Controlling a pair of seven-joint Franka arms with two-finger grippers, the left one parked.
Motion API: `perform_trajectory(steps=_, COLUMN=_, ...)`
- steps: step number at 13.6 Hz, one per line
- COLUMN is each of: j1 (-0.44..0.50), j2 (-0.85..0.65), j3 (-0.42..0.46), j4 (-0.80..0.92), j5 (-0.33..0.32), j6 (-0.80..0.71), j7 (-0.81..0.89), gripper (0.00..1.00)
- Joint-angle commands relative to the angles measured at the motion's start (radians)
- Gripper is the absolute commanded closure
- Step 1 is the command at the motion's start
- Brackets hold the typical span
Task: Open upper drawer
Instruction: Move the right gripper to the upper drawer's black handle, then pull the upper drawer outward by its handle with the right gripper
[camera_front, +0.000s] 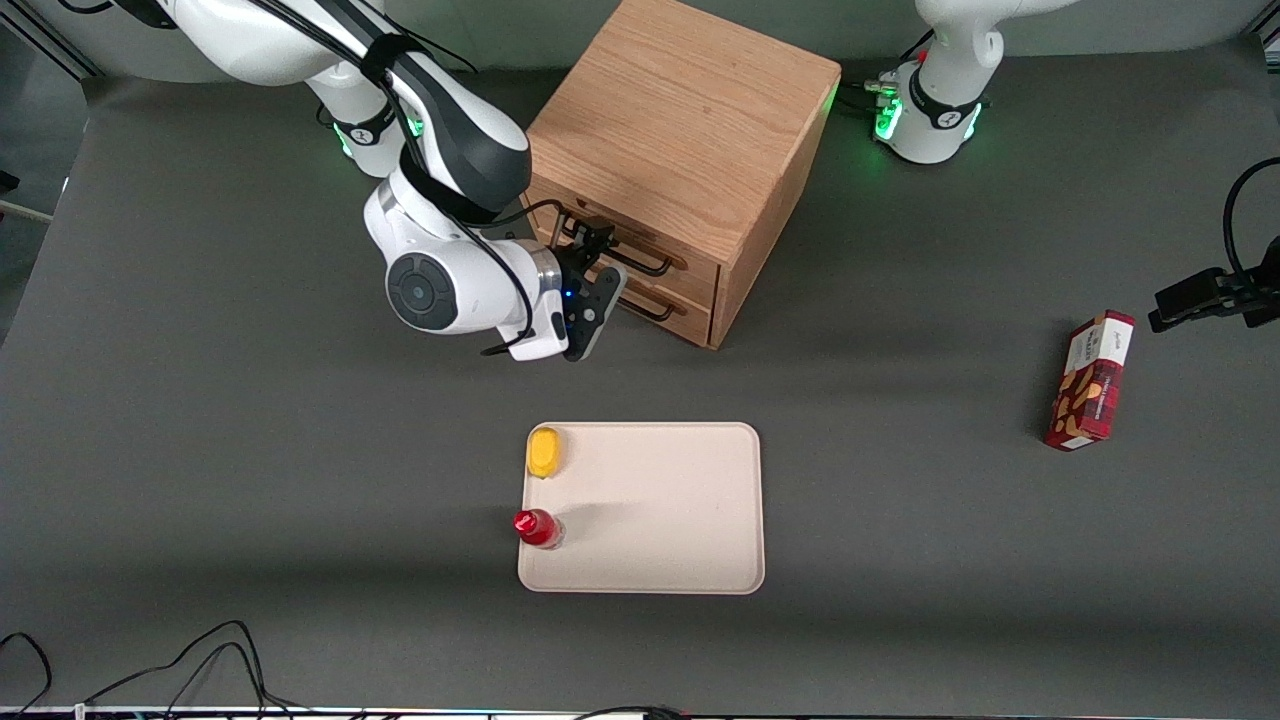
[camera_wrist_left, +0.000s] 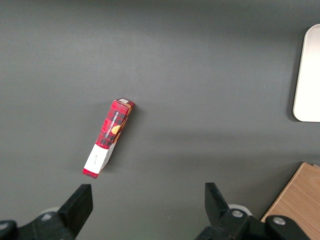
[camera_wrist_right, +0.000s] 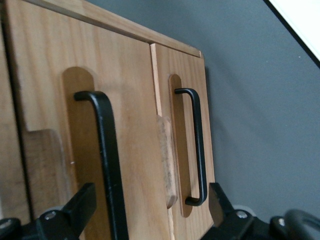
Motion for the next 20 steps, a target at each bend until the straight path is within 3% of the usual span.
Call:
perform_trajectory(steps=1, j1=0.003, j2=-0.013, j3=0.016, j4=-0.040, j5=-0.027, j6=0.056, j7=0.047, gripper=0.00)
perform_trajectory(steps=10, j1=-0.018, j2=0.056, j3=-0.008, j4=0.067, j5=-0.108, j6=0.053, j7=0.054, gripper=0.00)
perform_trajectory(steps=15, j1=-0.017, j2=0.088, j3=-0.083, j4=0.159, j5=-0.124, j6=0.022, j7=0.050, gripper=0.00)
perform_trajectory(steps=20, j1=-0.017, j2=0.160, j3=-0.100, j4=0.236, j5=-0.178, j6=0.016, j7=0.048, gripper=0.00)
